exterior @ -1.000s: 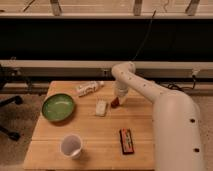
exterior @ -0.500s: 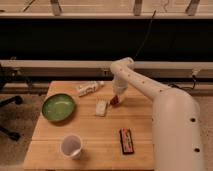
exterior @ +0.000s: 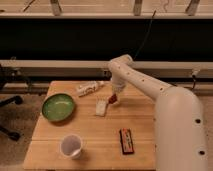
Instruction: Place the pepper in the ceramic bowl
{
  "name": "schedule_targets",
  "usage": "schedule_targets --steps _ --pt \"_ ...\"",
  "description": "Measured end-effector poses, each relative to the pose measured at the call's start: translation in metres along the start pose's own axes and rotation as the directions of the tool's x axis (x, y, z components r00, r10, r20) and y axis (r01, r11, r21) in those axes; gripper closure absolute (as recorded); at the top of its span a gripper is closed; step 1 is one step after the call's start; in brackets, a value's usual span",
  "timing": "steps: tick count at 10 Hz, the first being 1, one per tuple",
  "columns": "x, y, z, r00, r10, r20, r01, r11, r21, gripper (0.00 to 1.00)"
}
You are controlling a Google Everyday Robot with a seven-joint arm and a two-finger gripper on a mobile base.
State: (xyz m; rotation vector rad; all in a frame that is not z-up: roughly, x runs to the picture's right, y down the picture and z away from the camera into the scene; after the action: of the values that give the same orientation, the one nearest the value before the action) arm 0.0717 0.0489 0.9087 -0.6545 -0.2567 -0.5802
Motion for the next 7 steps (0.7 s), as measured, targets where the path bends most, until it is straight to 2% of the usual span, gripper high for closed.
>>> schedule_targets --steps 3,5,7 --pt "-0.024 -0.013 -0.011 0.999 -0.035 -0.006 0.035 0.999 0.001 1.0" --pt "-0.049 -0.027 -0.031 0.997 -0.078 -0.017 0.078 0.997 0.004 1.0" --pt "-0.064 -0.034 -0.041 0.995 -0.098 -0.024 0.099 0.995 0.012 1.0"
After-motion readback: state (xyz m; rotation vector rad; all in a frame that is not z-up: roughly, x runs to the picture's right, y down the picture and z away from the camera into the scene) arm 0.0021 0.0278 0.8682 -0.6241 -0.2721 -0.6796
